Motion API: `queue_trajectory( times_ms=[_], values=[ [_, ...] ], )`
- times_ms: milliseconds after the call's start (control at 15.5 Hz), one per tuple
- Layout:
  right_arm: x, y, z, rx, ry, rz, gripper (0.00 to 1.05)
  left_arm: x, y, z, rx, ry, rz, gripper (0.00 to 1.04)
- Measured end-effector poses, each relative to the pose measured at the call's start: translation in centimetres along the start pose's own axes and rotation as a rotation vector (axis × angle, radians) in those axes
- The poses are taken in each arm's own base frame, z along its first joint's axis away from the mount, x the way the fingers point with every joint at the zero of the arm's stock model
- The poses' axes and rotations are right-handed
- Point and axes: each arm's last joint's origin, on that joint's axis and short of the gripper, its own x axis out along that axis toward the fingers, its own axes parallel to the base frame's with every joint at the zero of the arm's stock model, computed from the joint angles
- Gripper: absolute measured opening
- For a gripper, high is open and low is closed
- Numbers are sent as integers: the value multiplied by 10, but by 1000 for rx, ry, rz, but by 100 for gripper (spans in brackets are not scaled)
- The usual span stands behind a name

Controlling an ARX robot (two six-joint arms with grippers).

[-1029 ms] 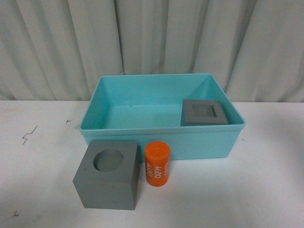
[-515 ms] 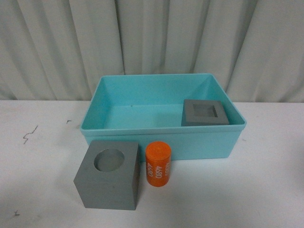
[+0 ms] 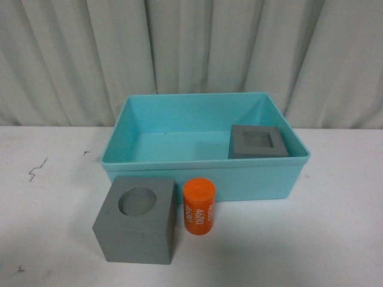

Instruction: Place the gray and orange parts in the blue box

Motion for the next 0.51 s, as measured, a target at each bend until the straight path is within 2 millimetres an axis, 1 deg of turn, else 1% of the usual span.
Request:
queue_trajectory(
  times_ms=[129,257,515],
  values=[
    [-5,0,-9,0,43,0,2,0,0,0,0,0,0,98],
    [-12,0,-3,0,4,0,2,0,0,0,0,0,0,98],
    [-20,0,-2,0,11,0,2,0,0,0,0,0,0,98]
  ],
)
